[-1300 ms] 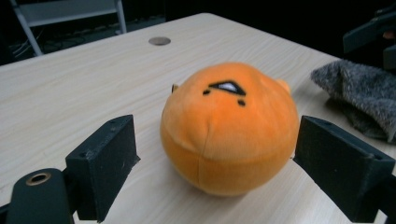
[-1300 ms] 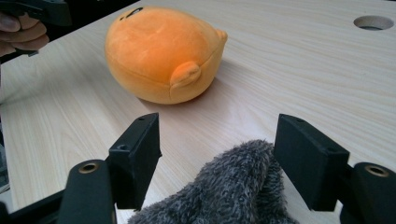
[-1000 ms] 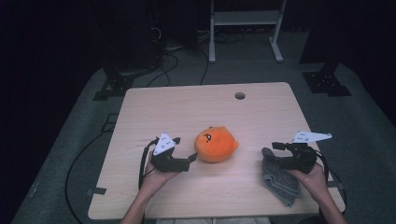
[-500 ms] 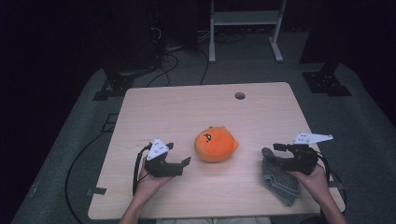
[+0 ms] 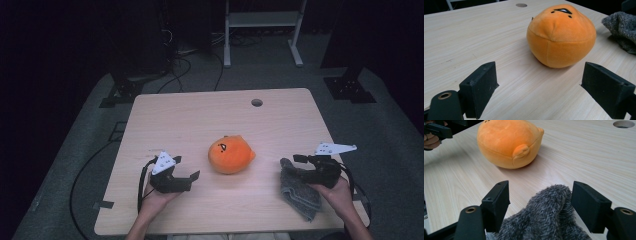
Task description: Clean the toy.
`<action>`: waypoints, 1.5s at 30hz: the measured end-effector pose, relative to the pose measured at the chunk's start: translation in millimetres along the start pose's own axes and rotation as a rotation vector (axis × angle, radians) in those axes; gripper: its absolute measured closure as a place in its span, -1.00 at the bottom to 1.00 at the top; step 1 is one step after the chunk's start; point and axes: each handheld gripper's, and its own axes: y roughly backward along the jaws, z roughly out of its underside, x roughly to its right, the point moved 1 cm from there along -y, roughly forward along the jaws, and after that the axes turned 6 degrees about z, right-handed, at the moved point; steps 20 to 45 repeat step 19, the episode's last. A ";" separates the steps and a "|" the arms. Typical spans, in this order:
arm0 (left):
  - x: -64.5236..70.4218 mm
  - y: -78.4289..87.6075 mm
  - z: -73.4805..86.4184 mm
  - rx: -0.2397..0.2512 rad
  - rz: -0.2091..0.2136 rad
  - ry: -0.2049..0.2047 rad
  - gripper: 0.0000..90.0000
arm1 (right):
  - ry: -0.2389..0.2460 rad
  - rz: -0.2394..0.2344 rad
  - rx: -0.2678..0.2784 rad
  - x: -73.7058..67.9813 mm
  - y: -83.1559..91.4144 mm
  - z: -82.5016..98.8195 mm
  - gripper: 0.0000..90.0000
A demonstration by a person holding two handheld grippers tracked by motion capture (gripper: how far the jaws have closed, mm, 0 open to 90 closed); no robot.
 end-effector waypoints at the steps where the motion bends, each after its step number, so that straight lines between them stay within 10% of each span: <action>1: 0.0 0.0 0.0 0.000 0.000 0.000 -0.72 | 0.000 0.000 0.000 0.0 0.0 0.0 -0.34; 45: 1.1 19.2 2.2 -0.040 0.034 0.025 -0.76 | 0.043 0.015 -0.003 -5.9 -4.4 -2.2 -0.32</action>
